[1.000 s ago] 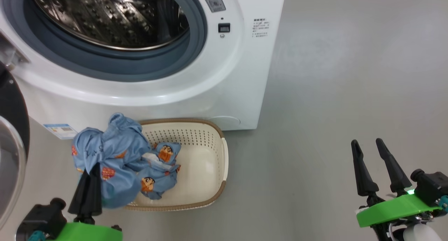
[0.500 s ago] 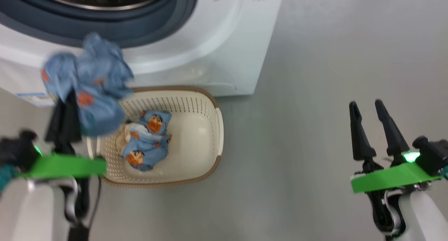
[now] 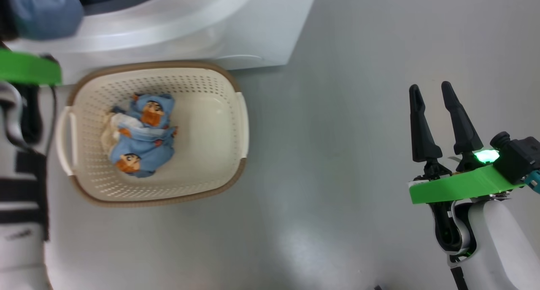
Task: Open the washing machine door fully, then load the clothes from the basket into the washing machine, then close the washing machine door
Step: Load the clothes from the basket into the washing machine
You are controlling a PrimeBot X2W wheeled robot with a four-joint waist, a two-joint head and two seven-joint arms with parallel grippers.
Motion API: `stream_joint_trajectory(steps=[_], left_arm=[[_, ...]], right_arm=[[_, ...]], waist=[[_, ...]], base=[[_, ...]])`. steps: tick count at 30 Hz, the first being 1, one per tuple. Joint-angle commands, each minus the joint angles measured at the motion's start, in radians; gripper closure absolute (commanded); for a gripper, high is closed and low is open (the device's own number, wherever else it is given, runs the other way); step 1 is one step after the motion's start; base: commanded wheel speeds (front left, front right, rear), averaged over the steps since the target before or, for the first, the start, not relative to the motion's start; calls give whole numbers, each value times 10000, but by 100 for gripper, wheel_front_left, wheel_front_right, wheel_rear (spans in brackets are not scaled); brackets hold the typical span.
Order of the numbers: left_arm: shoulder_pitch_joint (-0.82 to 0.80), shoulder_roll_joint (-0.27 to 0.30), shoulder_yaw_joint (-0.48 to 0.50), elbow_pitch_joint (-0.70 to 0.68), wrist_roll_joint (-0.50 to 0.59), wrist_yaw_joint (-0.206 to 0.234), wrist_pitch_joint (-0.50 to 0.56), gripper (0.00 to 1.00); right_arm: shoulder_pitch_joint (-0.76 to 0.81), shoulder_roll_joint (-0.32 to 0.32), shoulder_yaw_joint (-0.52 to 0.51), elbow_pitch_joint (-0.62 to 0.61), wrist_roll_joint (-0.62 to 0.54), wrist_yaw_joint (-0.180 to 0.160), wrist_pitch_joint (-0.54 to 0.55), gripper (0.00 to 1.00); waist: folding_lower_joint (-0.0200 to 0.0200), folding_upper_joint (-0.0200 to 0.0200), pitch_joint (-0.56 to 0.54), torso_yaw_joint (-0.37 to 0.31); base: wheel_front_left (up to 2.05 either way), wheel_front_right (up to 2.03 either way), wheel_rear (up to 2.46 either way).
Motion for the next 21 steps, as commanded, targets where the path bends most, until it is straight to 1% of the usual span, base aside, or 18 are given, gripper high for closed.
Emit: stream_joint_trajectory(steps=[1,5,6,8,11,14,15,16,17,18,21], left_arm=[[-650,607,242,208,141,6,-53,100],[-1695,864,467,1239,301,6,-53,100],[-2195,988,504,1610,416,6,-53,100],[-2603,1133,601,1886,544,9,-53,100],[-2904,1239,762,1929,649,9,-53,100],[-3131,1470,761,1652,1097,12,-53,100],[-3161,1487,842,1567,1163,22,-53,81],[-3164,1509,906,1500,1242,28,-53,55],[-3147,1518,969,1498,1302,29,-53,7],[-3139,1514,1042,1489,1340,30,-53,0],[-3079,1467,1257,1450,1426,32,-53,0]], right_arm=[[-79,75,226,-222,-91,56,-49,0],[-133,209,364,-210,-34,56,-49,0],[-202,273,416,-222,14,56,-49,0],[-269,324,520,-234,54,56,-49,0],[-313,365,614,-250,98,56,-49,0],[-343,400,751,-280,140,56,-49,0],[-337,406,775,-286,148,56,-49,0],[-329,411,798,-285,155,56,-49,0],[-319,414,814,-283,165,56,-49,0],[-311,416,823,-285,204,56,-49,0],[-294,419,816,-295,308,56,-49,0]], waist=[[0,0,484,-554],[0,0,636,-961],[0,0,752,-1158],[0,0,822,-1351],[0,0,876,-1538],[0,0,947,-1731],[0,0,956,-1764],[0,0,958,-1796],[0,0,954,-1823],[0,0,951,-1840],[0,0,934,-1852]], base=[[0,0,0],[0,0,0],[0,0,0],[0,0,0],[0,0,0],[0,0,0],[0,0,0],[0,0,0],[0,0,0],[0,0,0],[0,0,0]])
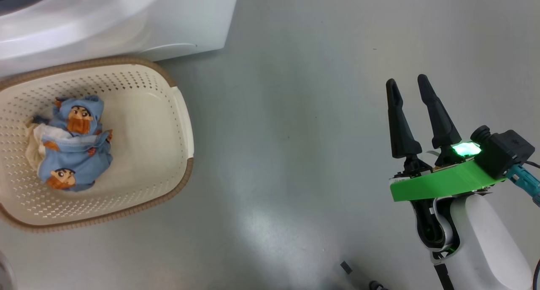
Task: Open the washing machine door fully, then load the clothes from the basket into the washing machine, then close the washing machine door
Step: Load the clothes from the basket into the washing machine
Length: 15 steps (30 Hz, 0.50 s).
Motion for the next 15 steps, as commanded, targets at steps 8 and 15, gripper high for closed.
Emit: stream_joint_trajectory(steps=[8,15], left_arm=[[310,346,550,-293,141,19,-51,0],[908,183,520,-351,141,9,-51,0]], right_arm=[[80,61,191,-234,147,56,-49,0],[126,61,153,-198,106,56,-49,0]], waist=[[0,0,-157,42],[0,0,-355,159]], base=[[0,0,0],[0,0,0]])
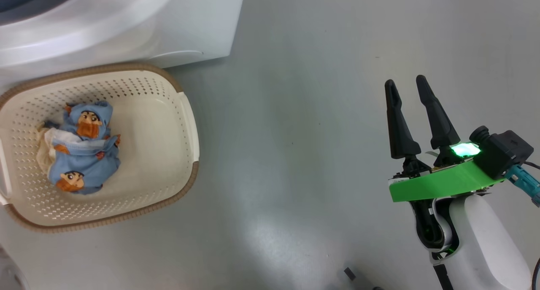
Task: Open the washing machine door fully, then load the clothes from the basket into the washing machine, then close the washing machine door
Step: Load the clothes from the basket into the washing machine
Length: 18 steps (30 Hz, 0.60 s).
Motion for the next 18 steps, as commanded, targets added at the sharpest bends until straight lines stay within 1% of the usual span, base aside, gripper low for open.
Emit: stream_joint_trajectory(steps=[1,11,18], left_arm=[[328,410,67,-299,13,9,-51,0],[1695,264,-494,-447,-406,7,-51,0],[2795,-98,-687,-830,-790,7,-51,0]], right_arm=[[139,36,89,-199,59,56,-49,0],[286,15,-187,-165,-244,56,-49,0],[475,-233,-315,-105,-310,56,-49,0]], waist=[[0,0,-92,60],[0,0,-654,434],[0,0,-1167,873]], base=[[0,0,0],[0,0,0],[0,0,0]])
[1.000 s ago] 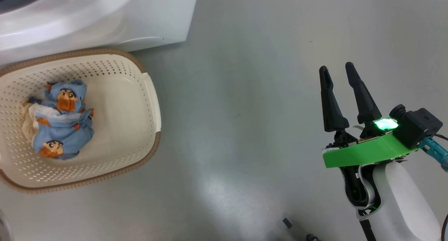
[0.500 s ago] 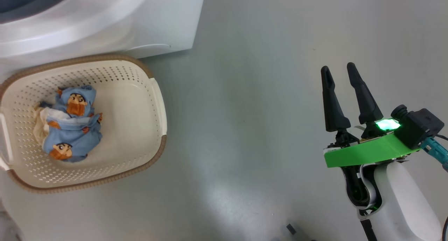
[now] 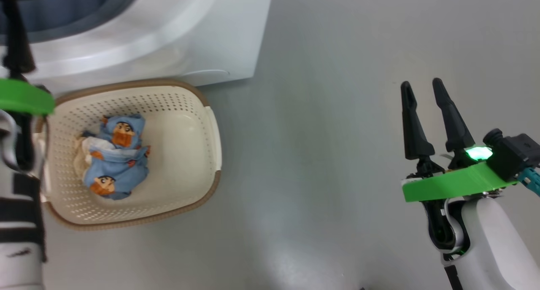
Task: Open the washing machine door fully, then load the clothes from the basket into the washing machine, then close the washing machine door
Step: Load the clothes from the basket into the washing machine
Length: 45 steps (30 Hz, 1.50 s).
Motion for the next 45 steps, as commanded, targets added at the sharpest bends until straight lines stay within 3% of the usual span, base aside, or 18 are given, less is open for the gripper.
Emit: stream_joint_trajectory(steps=[1,26,45], left_arm=[[407,305,130,-349,-123,7,-51,0],[4480,-1232,1096,-1919,-40,6,-51,0],[7346,-1621,1173,-3507,374,6,-51,0]], right_arm=[[346,-121,111,-183,-146,56,-49,0],[1468,-807,-95,166,-59,56,-49,0],[2940,-1091,-425,171,42,56,-49,0]], waist=[[0,0,-304,322],[0,0,-2437,1419],[0,0,-3966,1821]], base=[[0,0,0],[0,0,0],[0,0,0]])
